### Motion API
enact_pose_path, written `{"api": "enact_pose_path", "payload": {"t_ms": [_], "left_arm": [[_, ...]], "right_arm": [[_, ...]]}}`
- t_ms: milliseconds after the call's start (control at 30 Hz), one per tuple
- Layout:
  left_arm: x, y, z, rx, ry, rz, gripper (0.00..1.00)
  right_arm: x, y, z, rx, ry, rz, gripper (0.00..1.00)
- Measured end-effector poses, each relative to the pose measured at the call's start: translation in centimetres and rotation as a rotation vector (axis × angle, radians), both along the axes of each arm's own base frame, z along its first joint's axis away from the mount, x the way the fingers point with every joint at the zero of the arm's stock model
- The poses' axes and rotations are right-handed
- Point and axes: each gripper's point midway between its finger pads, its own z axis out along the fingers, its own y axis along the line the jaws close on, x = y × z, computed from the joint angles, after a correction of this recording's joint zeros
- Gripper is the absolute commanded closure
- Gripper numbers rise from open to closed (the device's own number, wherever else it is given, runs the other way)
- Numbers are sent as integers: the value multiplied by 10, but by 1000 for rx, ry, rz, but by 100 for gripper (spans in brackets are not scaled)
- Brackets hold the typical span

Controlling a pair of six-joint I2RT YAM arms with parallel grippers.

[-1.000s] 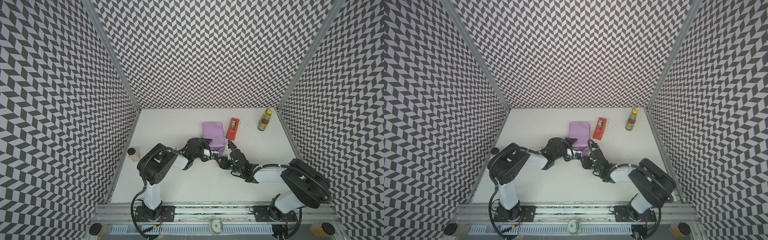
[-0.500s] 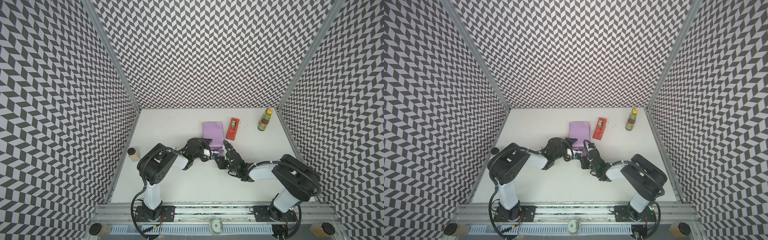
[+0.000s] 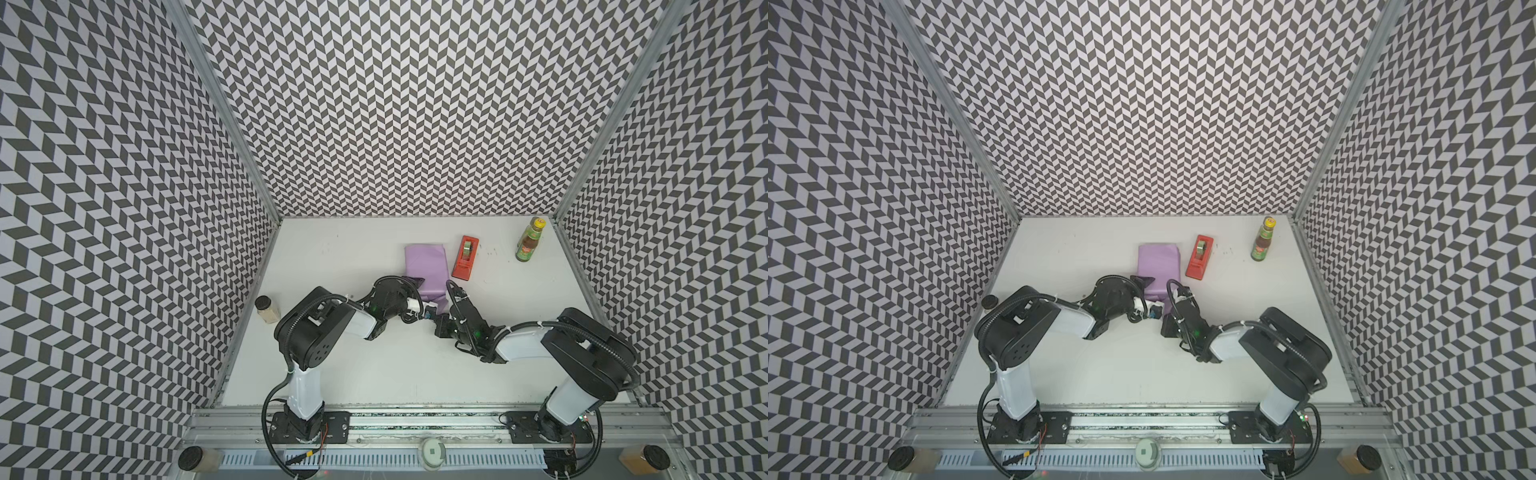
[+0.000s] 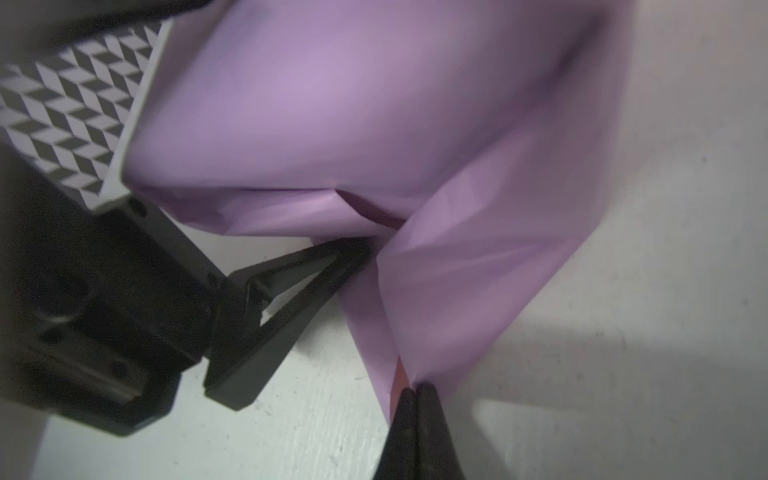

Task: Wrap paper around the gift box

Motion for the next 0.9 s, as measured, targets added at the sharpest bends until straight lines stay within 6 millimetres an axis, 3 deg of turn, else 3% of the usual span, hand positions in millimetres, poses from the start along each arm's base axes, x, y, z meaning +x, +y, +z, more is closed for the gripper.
{"api": "enact_pose_path", "payload": {"t_ms": [333, 800, 900], "left_arm": [[0, 0, 0, -8, 8, 4, 10], [-2, -3, 3, -48, 53, 8, 9], [-2, -3, 4, -49, 59, 8, 9]], "right_arm": [[1, 1, 21, 56, -35, -7, 100], [-3, 2, 23, 112, -21, -17, 100], [-7, -3, 21, 110, -16, -20, 90]]}}
